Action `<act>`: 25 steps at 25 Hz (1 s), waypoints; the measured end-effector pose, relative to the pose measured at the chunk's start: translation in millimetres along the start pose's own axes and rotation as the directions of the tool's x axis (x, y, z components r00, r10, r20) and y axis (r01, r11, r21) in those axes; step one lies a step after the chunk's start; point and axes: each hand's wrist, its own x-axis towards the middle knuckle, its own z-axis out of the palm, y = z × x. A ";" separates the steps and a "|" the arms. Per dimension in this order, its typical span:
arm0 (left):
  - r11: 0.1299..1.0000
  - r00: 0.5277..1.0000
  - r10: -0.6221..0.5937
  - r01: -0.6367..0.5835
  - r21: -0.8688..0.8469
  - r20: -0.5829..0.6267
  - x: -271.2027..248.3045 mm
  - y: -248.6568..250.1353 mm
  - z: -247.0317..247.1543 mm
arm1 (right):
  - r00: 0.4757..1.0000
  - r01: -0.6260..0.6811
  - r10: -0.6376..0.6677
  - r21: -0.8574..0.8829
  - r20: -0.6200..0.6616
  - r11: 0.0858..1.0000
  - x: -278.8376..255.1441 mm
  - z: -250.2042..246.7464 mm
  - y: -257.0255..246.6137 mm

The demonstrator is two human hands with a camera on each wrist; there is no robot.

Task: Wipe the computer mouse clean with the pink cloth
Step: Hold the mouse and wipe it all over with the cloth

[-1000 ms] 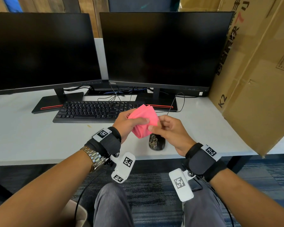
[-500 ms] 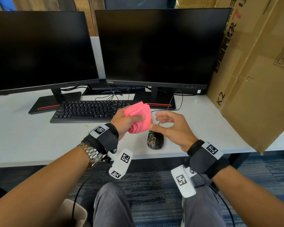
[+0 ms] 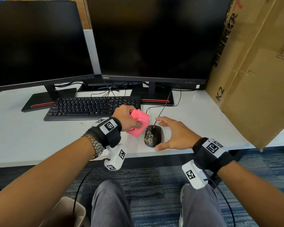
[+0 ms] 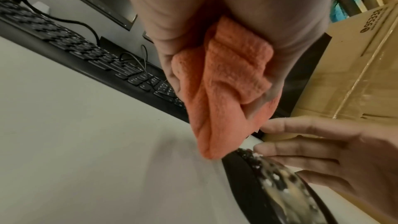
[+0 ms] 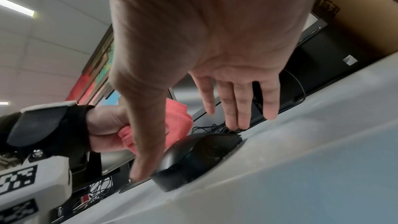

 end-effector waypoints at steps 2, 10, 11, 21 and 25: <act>0.996 0.999 -0.040 0.039 0.077 0.008 6.6 8.0 -1.9 | 0.999 -0.017 0.017 -0.002 0.044 1.000 4.3 -1.2 0.9; 0.951 0.974 -0.152 0.098 0.293 0.167 35.7 26.8 -7.1 | 0.997 -0.010 0.010 -0.006 0.070 1.000 11.5 4.4 0.8; 0.947 0.969 -0.157 0.093 0.308 0.191 39.5 28.6 -6.6 | 0.997 -0.005 0.006 -0.007 0.071 1.000 12.0 5.0 0.7; 0.946 0.913 -0.209 0.098 0.308 0.350 50.2 35.9 -3.1 | 0.998 0.003 -0.005 0.023 0.065 1.000 11.7 6.0 6.4; 0.961 0.918 -0.220 0.145 0.237 0.330 51.2 34.3 -6.0 | 0.998 0.003 -0.005 0.047 0.055 0.999 9.4 7.3 7.7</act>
